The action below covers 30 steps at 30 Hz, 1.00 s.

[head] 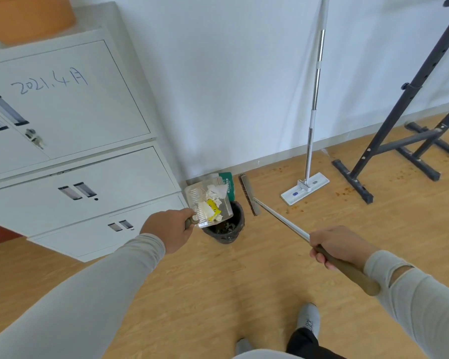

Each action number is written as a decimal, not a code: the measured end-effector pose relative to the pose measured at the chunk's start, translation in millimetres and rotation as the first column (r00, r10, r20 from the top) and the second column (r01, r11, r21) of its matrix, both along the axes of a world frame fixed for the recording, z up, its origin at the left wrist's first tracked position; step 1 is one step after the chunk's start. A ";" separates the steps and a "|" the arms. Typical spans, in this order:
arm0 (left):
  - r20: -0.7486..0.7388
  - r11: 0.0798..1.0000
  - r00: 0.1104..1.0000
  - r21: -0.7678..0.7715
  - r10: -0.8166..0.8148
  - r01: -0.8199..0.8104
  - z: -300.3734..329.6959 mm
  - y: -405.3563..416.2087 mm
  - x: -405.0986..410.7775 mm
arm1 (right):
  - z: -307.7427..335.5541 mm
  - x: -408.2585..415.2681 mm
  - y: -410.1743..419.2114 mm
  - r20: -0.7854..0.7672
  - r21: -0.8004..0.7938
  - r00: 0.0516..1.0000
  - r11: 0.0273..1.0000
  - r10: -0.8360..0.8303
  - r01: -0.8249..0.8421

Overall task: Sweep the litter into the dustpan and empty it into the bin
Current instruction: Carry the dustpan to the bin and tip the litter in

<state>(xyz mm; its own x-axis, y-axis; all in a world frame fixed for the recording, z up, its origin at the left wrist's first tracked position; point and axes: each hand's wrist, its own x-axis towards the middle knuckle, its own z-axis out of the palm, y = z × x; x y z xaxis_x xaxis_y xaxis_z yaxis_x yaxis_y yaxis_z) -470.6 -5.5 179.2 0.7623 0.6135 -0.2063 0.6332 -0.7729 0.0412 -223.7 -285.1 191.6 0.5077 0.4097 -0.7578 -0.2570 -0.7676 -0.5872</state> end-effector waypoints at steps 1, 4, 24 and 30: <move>-0.013 1.000 1.000 0.006 -0.011 0.011 -1.8 0.6 3.0 | -2.1 -0.3 -0.7 0.005 -0.003 1.000 1.000 0.008 -0.008; -0.052 0.999 0.998 0.021 -0.040 0.041 -7.2 1.4 10.3 | -7.8 -0.9 -3.4 -0.010 -0.001 1.000 1.000 -0.006 0.006; -0.202 0.975 0.961 0.078 -0.189 0.208 -12.4 11.9 39.6 | -24.3 5.9 8.1 -0.017 -0.023 1.000 1.000 -0.012 0.011; -0.290 0.950 0.921 0.090 -0.261 0.298 -13.8 15.2 44.8 | -22.9 5.8 10.2 -0.041 -0.012 0.998 0.999 -0.041 0.040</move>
<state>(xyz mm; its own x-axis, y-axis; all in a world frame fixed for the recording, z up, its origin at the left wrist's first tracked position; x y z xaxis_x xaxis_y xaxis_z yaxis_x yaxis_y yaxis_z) -425.8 9.7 165.4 0.8323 0.4193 -0.3626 0.3634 -0.9067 -0.2143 -217.9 -275.0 168.8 0.4916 0.3812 -0.7830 -0.3119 -0.7624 -0.5669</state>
